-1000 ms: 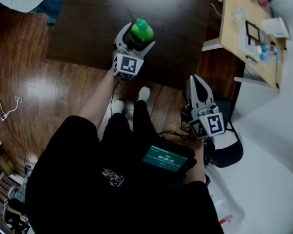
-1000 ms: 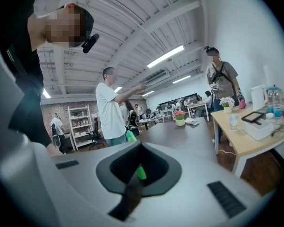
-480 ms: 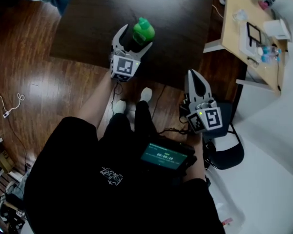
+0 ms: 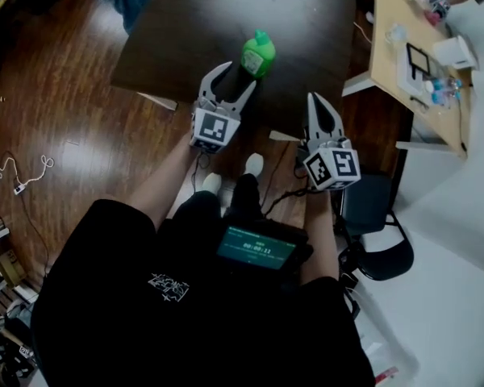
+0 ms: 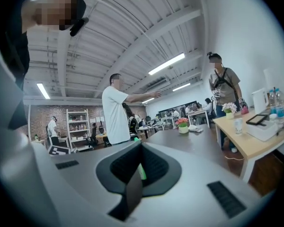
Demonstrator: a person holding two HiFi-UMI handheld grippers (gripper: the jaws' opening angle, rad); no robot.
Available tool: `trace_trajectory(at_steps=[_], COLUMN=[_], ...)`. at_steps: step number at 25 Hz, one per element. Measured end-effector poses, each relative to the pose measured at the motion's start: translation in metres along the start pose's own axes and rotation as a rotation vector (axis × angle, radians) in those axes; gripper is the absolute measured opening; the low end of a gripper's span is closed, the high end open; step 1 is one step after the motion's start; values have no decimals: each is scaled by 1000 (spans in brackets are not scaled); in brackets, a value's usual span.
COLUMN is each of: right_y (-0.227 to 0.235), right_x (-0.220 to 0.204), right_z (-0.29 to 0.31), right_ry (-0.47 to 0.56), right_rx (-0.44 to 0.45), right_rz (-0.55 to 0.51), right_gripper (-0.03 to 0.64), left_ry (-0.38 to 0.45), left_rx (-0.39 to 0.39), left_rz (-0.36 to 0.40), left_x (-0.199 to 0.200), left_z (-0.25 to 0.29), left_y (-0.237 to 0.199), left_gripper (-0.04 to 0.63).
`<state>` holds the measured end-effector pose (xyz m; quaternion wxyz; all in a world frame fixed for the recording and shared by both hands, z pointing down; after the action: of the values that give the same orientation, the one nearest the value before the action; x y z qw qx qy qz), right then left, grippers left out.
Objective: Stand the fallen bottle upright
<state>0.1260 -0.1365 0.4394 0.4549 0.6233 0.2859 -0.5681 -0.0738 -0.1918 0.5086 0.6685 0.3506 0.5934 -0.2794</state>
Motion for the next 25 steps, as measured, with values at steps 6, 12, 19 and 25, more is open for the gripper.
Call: trace_trajectory(at_steps=[6,12,19,25], right_y=[-46,-74,-89,-113], right_x=[16,26,23,13], right_z=[-32,-75,-135,-210], right_ry=[72,101,107,110], right_rx=[-43,-75,-65,-18], right_rz=[-12,-16,-25,-30], right_gripper=[15,15,15,15], left_ry=[8,21,34,25], left_rx=[-45,-92,-72,21], left_rz=[46,33,46,-15], left_x=[33,66,94,107], left_z=[-53,-85,-123,-188], left_y=[18,33,66,97], left_gripper=[34,-15,-15,-15])
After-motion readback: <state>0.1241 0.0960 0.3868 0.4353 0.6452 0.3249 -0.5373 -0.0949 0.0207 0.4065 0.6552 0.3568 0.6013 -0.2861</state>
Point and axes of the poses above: the fingertips, and each gripper's own axes: z forward along the fingers, y to its right, x out of its top, the point moved 6 cm from there along -z, backward along the fingers, and after that the axes turned 4 degrees about y, right-handed, at the moved point
